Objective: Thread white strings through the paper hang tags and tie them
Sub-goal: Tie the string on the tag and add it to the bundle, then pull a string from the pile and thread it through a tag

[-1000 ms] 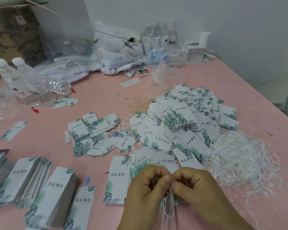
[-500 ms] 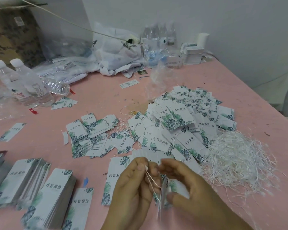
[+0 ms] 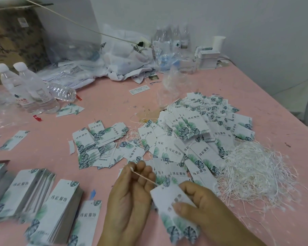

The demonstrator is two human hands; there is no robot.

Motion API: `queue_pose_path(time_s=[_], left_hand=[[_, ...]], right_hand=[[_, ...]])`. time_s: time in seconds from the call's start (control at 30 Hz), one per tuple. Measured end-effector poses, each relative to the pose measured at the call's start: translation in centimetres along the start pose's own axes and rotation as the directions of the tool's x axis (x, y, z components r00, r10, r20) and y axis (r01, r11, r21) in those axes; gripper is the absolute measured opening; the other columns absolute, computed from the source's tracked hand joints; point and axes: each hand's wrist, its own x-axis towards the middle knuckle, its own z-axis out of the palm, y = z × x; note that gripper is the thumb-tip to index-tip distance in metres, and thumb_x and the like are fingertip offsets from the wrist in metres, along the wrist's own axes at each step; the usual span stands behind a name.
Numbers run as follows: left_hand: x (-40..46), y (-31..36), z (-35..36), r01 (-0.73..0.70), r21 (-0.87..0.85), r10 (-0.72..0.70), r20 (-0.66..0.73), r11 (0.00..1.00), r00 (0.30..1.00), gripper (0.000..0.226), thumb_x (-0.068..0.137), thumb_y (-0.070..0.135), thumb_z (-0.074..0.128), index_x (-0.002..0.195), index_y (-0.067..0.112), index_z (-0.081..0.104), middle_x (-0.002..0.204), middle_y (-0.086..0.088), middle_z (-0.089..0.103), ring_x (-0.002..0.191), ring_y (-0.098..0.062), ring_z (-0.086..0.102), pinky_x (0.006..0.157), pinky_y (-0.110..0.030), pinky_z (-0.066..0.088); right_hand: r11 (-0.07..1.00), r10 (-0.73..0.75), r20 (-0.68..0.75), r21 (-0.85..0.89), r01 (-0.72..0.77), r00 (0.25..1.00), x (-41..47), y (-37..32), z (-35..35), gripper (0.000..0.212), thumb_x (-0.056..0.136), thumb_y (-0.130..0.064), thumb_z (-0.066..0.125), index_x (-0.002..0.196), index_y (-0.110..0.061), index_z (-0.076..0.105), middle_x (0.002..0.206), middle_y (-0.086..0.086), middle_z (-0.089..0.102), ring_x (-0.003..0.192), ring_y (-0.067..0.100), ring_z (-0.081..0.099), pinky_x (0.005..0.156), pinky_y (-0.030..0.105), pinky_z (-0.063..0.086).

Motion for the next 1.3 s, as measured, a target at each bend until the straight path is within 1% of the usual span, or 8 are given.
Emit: queue_pose_path(time_s=[0.23, 0.5, 0.63, 0.77, 0.93, 1.03, 1.17, 1.3], left_hand=[[-1.1, -2.2, -1.1, -0.244, 0.792, 0.281, 0.096, 0.559, 0.955, 0.013, 0.092, 0.006, 0.061, 0.085, 0.013, 0.07, 0.078, -0.016, 0.069, 0.068, -0.013, 0.064, 0.056, -0.014, 0.052], [-0.5, -2.6, -2.1, -0.284, 0.89, 0.301, 0.178, 0.358, 0.937, 0.026, 0.091, 0.001, 0.064, 0.082, 0.024, 0.07, 0.075, -0.004, 0.068, 0.061, -0.004, 0.059, 0.055, -0.014, 0.048], [-0.3, -3.0, -2.9, -0.418, 0.909, 0.305, 0.397, 0.002, 0.866, 0.029, 0.088, 0.006, 0.067, 0.087, 0.035, 0.067, 0.082, 0.017, 0.066, 0.078, 0.001, 0.06, 0.068, -0.008, 0.045], [0.4, -3.4, -3.3, -0.537, 0.764, 0.21, 0.627, -0.358, 0.75, 0.032, 0.087, 0.026, 0.062, 0.118, 0.024, 0.07, 0.128, 0.02, 0.052, 0.129, -0.002, 0.041, 0.11, -0.025, 0.029], [0.6, -3.4, -4.1, -0.403, 0.73, 0.003, 0.485, -0.552, 0.874, 0.045, 0.098, 0.052, 0.042, 0.141, 0.042, 0.046, 0.162, 0.01, 0.017, 0.151, -0.017, 0.007, 0.121, -0.034, 0.008], [0.6, -2.8, -4.1, -0.41, 0.747, 0.005, 0.484, -0.523, 0.875, 0.033, 0.094, 0.048, 0.049, 0.12, 0.038, 0.067, 0.154, 0.004, 0.041, 0.146, -0.022, 0.029, 0.118, -0.035, 0.024], [0.6, -1.9, -3.7, -0.459, 0.739, 0.078, 0.563, -0.493, 0.823, 0.024, 0.086, 0.039, 0.057, 0.082, 0.026, 0.078, 0.117, 0.004, 0.068, 0.114, -0.017, 0.057, 0.091, -0.024, 0.04], [0.7, -0.8, -3.4, -0.396, 0.846, 0.259, 0.497, -0.358, 0.828, 0.007, 0.089, 0.024, 0.065, 0.087, 0.023, 0.072, 0.104, 0.012, 0.062, 0.101, -0.01, 0.054, 0.083, -0.026, 0.039]], right_hand=[[0.999, -0.013, -0.333, 0.029, 0.024, 0.943, 0.3, -2.3, -2.6, 0.014, 0.083, -0.027, 0.061, 0.093, -0.031, 0.071, 0.098, 0.009, 0.075, 0.085, 0.029, 0.074, 0.07, 0.043, 0.056], [0.897, -0.194, -0.528, -0.437, -0.068, 0.827, 8.7, -8.5, -9.3, 0.021, 0.097, -0.028, 0.056, 0.112, -0.016, 0.064, 0.111, 0.015, 0.068, 0.086, 0.016, 0.063, 0.075, 0.033, 0.052], [0.602, -0.417, -0.524, -0.772, -0.206, 0.743, 7.8, -7.5, -8.5, 0.042, 0.097, -0.03, 0.054, 0.137, -0.02, 0.045, 0.127, 0.001, 0.05, 0.109, 0.016, 0.053, 0.087, 0.03, 0.045], [0.548, -0.323, -0.302, -0.832, -0.082, 0.897, 1.8, -3.3, -4.1, 0.022, 0.089, -0.047, 0.052, 0.106, -0.037, 0.062, 0.091, -0.021, 0.059, 0.08, -0.001, 0.058, 0.067, 0.018, 0.046], [0.26, -0.158, -0.139, -0.961, -0.095, 0.978, -0.8, 1.7, -0.6, 0.063, 0.094, -0.063, 0.036, 0.147, -0.029, 0.027, 0.145, -0.014, 0.027, 0.129, 0.006, 0.032, 0.103, 0.02, 0.032], [0.205, -0.164, -0.089, -0.977, -0.054, 0.982, -0.5, 2.4, -0.3, 0.072, 0.094, -0.062, 0.035, 0.153, -0.024, 0.016, 0.157, -0.012, 0.009, 0.141, 0.009, 0.014, 0.115, 0.023, 0.016], [0.246, -0.189, 0.042, -0.965, 0.089, 0.981, -0.4, 2.3, -0.3, 0.064, 0.089, -0.059, 0.045, 0.142, -0.024, 0.045, 0.144, -0.013, 0.038, 0.13, 0.007, 0.036, 0.104, 0.015, 0.026], [0.471, -0.26, -0.08, -0.881, 0.054, 0.962, -0.5, 2.0, -0.7, 0.066, 0.079, -0.071, 0.041, 0.127, -0.029, 0.06, 0.121, -0.032, 0.039, 0.117, -0.015, 0.033, 0.09, 0.001, 0.026]])
